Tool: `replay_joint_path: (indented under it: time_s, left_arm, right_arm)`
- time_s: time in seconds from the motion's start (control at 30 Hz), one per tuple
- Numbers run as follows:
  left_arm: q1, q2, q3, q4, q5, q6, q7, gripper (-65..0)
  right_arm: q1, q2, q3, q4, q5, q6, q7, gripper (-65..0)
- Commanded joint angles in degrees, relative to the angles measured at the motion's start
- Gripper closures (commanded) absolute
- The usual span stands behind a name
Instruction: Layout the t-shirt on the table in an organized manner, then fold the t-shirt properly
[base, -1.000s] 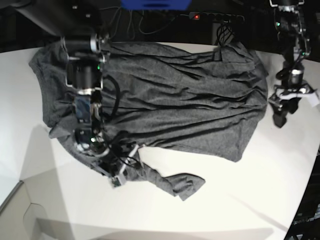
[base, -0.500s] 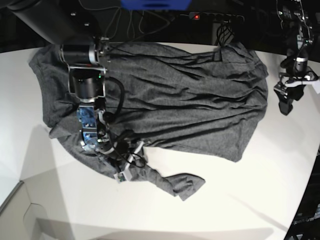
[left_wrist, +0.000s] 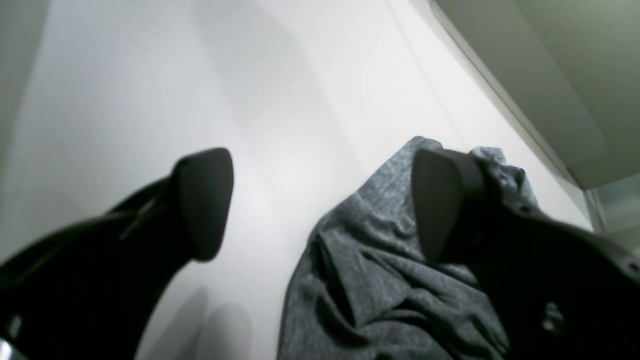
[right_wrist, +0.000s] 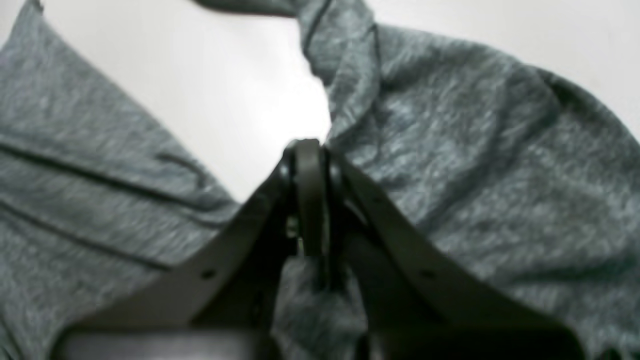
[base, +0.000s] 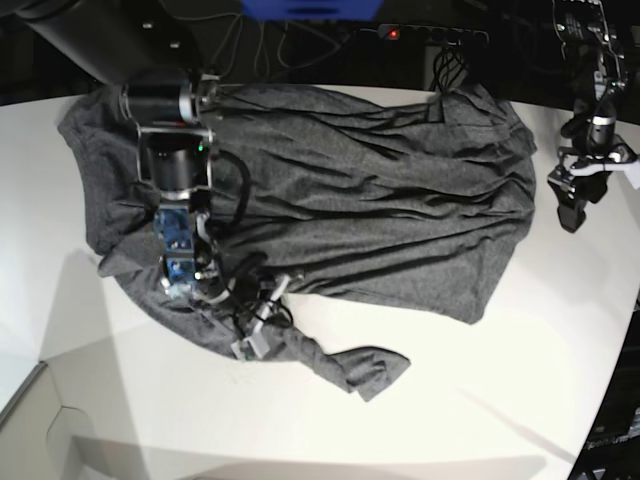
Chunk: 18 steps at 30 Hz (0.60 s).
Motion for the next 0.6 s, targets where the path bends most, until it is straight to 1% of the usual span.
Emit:
replay_joint_path:
  time_s: [0.0, 0.07, 0.13, 0.27, 0.43, 0.57]
  left_arm:
    - [-0.3, -0.9, -0.4, 1.0, -0.5, -0.8, -1.2, -54.1]
    - [-0.3, -0.9, -0.4, 1.0, -0.5, -0.8, -1.2, -54.1]
    - [-1.0, -0.9, -0.3, 1.0, -0.5, -0.8, -1.2, -54.1]
    - [-1.4, -0.9, -0.3, 1.0, -0.5, -0.8, -1.2, -54.1]
    - [-2.8, -1.2, 1.5, 1.6, -0.5, -0.8, -1.2, -54.1]
    - [-3.2, -1.0, 1.7, 2.9, -0.5, -0.8, -1.2, -54.1]
  right_arm:
    - [-0.1, -0.1, 0.0, 3.5, 0.9, 0.7, 1.2, -1.0]
    - [-3.3, -0.4, -0.3, 9.0, 0.9, 0.8, 1.2, -1.0]
    - [-6.4, -1.2, -2.7, 14.3, 0.9, 0.8, 1.2, -1.1]
    - [-15.0, -0.9, -10.8, 26.0, 0.9, 0.9, 1.2, -1.3]
    - [-25.3, 2.3, -21.9, 39.1, 0.9, 0.9, 1.3, -1.4]
    - [-28.1, 6.2, -27.0, 40.2, 0.9, 0.9, 1.2, -1.5]
